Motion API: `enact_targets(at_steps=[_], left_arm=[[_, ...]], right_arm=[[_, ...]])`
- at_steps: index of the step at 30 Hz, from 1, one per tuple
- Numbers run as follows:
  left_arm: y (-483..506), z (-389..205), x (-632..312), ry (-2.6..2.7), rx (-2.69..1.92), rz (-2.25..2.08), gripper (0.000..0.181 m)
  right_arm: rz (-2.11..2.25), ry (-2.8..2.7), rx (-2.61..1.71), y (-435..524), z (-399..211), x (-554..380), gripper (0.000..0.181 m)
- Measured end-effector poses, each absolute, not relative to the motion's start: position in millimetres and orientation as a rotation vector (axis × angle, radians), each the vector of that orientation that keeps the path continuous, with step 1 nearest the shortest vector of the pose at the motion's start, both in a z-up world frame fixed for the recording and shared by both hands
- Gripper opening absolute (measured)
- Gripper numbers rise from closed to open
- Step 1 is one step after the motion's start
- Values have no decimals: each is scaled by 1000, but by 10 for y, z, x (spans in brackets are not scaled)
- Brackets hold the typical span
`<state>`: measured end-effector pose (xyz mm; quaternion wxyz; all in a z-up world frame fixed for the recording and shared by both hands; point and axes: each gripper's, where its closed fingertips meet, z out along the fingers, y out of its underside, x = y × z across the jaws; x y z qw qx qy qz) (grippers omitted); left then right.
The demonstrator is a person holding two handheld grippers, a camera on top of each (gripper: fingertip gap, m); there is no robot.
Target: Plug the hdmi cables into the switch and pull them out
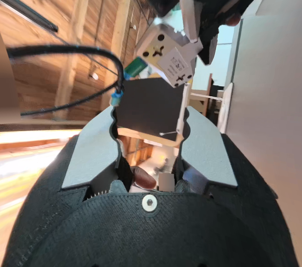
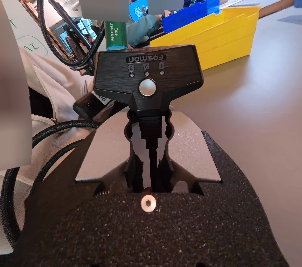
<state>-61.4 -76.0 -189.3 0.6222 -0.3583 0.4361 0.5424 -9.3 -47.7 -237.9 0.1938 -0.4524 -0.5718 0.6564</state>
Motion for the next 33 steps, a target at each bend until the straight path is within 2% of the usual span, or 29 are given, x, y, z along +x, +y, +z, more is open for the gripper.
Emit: enact_targets(at_steps=[8,13,16,20,22,26,33], left_arm=[[-1291,-1591,-1332,447,-1424,659,59],[-1889,-1346,-2366,237,-1758,549,46],[-2018,-1619,-2902,169,-2095,469,45],[-1787,-2093,-3141,171,-2332,235,45],[-1632,-2314,-3262,99,-2396,131,44],[-1389,-2656,-3624,-98,-2439,138,29],[-1232,-3010,-3732,-140,-2532,177,35]], right_arm=[[1692,-1621,-1141,-402,-2256,23,38],[1654,-1630,-1077,-451,-2227,21,38],[1634,-1649,-1067,-494,-2242,-1,38],[1601,-1669,-1074,-495,-2289,-12,39],[1596,-1665,-1077,-481,-2291,-9,39],[1596,-1654,-1079,-448,-2288,5,38],[1595,-1672,-1093,-442,-2337,9,39]])
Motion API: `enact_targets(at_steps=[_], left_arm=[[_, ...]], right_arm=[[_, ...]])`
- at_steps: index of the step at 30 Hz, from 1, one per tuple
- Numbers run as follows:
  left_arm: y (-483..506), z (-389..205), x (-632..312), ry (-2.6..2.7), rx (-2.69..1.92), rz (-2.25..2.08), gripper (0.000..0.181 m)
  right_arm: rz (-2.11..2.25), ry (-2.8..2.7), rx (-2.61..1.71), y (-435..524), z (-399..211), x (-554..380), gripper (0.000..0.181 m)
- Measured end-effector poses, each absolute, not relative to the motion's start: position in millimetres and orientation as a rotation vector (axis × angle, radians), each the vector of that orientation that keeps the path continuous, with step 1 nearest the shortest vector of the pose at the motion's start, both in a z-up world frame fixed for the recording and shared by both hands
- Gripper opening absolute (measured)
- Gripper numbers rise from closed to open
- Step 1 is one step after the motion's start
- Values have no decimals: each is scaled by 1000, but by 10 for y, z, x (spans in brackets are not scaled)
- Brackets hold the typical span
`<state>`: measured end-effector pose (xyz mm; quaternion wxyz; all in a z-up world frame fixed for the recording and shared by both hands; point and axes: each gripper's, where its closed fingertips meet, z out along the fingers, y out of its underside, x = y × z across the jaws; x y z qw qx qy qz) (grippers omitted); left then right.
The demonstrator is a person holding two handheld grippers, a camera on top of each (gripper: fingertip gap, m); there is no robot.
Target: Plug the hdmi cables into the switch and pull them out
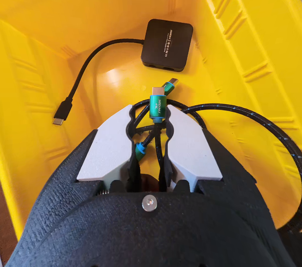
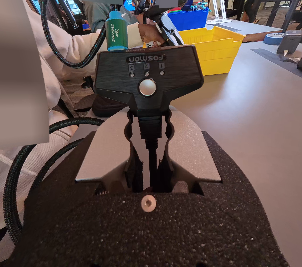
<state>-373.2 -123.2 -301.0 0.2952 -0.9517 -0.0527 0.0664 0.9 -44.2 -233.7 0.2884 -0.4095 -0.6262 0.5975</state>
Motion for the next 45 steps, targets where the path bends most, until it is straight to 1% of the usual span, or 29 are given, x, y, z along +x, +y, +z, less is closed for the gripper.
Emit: enact_targets(at_steps=[5,6,8,9,13,15,18,23,26,28,30,32,36,38,40,45], left_arm=[[-1249,-3098,-3710,-128,-2572,172,37],[-1245,-3121,-3689,-123,-2581,156,36],[-1232,-3153,-3633,-80,-2588,134,24],[-1231,-3159,-3621,-52,-2593,150,22],[-1233,-3106,-3634,79,-2584,268,20],[-1213,-2891,-3636,159,-2495,343,20],[-1239,-2309,-3527,286,-2337,433,20],[-1372,-1343,-3134,574,-2188,660,20],[-1395,-946,-2711,768,-2108,765,20],[-1425,-825,-2370,896,-2085,781,20],[-1529,-926,-1981,1031,-2141,686,20],[-1687,-1246,-1600,1152,-2236,511,20],[-2032,-2279,-1115,1252,-2439,173,20],[-2106,-2799,-1066,1225,-2521,118,20],[-2076,-3172,-1089,1175,-2540,132,21],[-2041,-3227,-1117,947,-2483,-16,26]], right_arm=[[1593,-1686,-1087,-465,-2341,10,39],[1593,-1688,-1087,-470,-2345,8,39],[1588,-1694,-1089,-475,-2355,6,39],[1584,-1695,-1090,-475,-2357,6,39],[1573,-1692,-1081,-473,-2334,16,39],[1553,-1694,-1077,-464,-2332,22,39],[1461,-1729,-1077,-438,-2366,21,39],[1087,-1879,-1005,-431,-2485,10,39],[908,-1959,-956,-464,-2571,7,39],[847,-1998,-934,-474,-2622,16,39],[773,-2029,-906,-429,-2654,50,39],[703,-2049,-867,-338,-2648,126,39],[773,-2028,-773,-237,-2520,316,39],[856,-1956,-781,-180,-2403,352,39],[919,-1906,-778,-180,-2313,354,39],[971,-1919,-749,-330,-2317,303,39]])
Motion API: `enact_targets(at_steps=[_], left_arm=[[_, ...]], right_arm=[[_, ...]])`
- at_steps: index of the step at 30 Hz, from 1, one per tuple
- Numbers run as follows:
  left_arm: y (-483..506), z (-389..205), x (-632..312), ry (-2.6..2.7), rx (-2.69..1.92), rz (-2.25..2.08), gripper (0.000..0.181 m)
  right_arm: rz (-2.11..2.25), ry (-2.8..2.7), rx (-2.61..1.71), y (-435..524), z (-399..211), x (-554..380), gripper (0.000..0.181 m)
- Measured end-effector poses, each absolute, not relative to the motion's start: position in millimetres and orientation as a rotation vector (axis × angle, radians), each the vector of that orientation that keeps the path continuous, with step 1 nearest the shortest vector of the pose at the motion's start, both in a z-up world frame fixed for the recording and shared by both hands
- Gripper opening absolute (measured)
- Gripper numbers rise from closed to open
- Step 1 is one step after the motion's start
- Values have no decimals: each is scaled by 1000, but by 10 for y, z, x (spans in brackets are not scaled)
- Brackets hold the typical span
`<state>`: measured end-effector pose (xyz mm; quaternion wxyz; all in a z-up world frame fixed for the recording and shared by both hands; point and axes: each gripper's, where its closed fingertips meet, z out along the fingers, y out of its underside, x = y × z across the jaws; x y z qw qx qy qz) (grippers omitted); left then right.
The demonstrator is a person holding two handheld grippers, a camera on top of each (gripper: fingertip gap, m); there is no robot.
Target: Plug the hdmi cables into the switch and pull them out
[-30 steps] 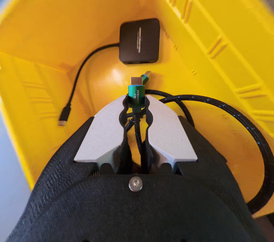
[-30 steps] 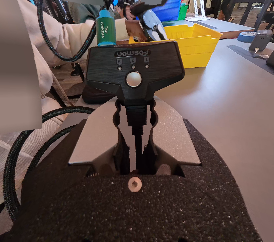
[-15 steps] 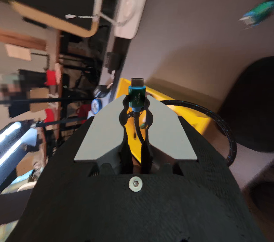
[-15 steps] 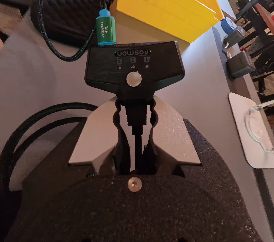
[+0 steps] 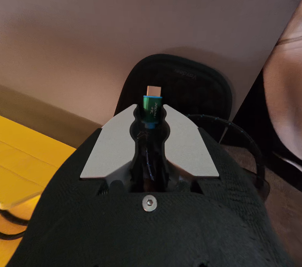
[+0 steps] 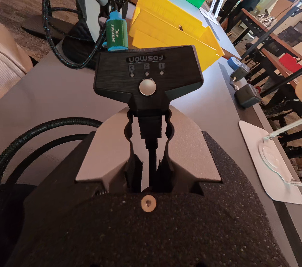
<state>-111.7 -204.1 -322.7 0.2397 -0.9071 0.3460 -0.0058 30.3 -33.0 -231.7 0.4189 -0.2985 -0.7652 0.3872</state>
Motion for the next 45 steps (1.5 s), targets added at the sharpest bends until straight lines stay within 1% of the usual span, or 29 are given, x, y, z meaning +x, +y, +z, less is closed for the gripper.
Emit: enact_targets(at_steps=[2,3,4,7,9,12,13,14,16,17,25,28,31,35,38,41,45], left_arm=[[-2069,-3213,-1199,940,-2481,33,43],[-2105,-3224,-1170,967,-2481,11,41],[-2131,-3261,-1131,994,-2475,2,24],[-2118,-3293,-1132,1072,-2372,107,23],[-2095,-3268,-1156,1053,-2290,136,25],[-2009,-3108,-1241,1111,-2140,366,57],[-2015,-3091,-1243,1139,-2138,410,59],[-2040,-3112,-1229,1166,-2160,416,55],[-2115,-3217,-1181,1204,-2228,360,31],[-2124,-3257,-1172,1197,-2250,335,23],[-2098,-3259,-1175,1065,-2155,247,22],[-2080,-3191,-1176,1110,-2190,239,21],[-1941,-2975,-1197,1163,-2184,290,21],[-1686,-2620,-1196,1213,-2156,365,21],[-1511,-2359,-1023,1177,-2151,286,21],[-1412,-2427,-805,1208,-2186,211,21],[-1263,-2594,-633,1242,-2148,232,21]], right_arm=[[962,-1946,-747,-366,-2364,280,39],[960,-1957,-748,-379,-2388,270,39],[962,-1965,-750,-390,-2407,259,39],[971,-1977,-758,-410,-2441,241,39],[982,-1982,-758,-426,-2453,241,39],[987,-1993,-759,-441,-2475,235,39],[986,-1995,-763,-439,-2485,230,39],[982,-1997,-769,-434,-2494,225,39],[976,-2000,-773,-428,-2505,226,39],[977,-2000,-771,-431,-2503,228,39],[989,-2016,-768,-482,-2517,226,39],[873,-2102,-764,-518,-2666,198,39],[696,-2229,-708,-640,-2843,143,39],[600,-2306,-624,-848,-2839,31,38],[498,-2321,-658,-854,-2868,-65,38],[531,-2312,-711,-885,-2932,-91,37],[614,-2318,-836,-906,-3078,-64,37]])
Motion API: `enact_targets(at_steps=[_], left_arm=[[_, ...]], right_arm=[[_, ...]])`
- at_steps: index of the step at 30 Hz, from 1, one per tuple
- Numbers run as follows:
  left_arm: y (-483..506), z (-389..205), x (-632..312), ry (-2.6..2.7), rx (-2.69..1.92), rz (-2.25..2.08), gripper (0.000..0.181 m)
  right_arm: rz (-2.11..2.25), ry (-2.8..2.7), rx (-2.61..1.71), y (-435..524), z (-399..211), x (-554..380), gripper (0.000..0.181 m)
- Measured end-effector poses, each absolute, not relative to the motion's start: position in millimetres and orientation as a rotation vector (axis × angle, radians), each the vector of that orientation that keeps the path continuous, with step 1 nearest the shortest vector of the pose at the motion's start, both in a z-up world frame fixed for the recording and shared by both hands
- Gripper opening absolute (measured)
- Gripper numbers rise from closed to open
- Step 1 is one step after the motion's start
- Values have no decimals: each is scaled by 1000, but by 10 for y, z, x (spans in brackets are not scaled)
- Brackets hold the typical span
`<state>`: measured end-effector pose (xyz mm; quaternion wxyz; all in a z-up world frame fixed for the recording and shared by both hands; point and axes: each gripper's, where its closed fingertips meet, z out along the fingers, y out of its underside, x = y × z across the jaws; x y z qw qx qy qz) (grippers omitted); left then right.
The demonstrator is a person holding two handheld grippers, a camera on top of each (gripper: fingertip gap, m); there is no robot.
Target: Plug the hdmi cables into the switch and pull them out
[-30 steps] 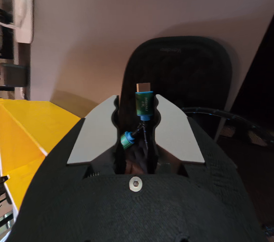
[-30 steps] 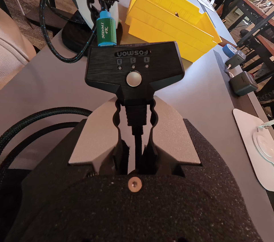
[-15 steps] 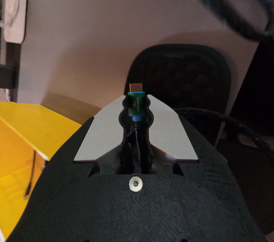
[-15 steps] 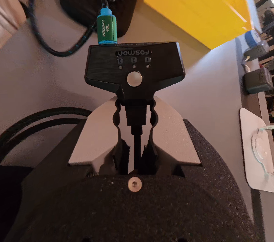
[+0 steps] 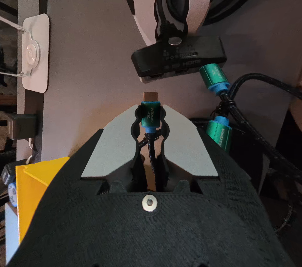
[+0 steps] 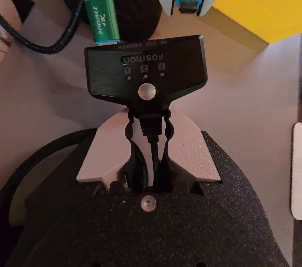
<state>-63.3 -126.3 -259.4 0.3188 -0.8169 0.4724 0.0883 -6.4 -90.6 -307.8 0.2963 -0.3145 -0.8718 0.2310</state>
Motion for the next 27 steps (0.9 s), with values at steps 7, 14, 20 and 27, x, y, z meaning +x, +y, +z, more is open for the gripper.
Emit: enact_targets(at_steps=[7,14,20,27], left_arm=[[-1334,-2770,-652,1248,-2186,71,21],[-1655,-3061,-1108,1126,-2374,71,22],[-1717,-3121,-1165,1020,-2325,72,33],[-1916,-2843,-1377,1018,-2296,196,38]], right_arm=[[698,-2353,-865,-969,-3150,-99,37],[654,-2391,-883,-856,-3229,-34,37],[700,-2381,-866,-827,-3183,5,37],[703,-2374,-872,-801,-3171,13,37]])
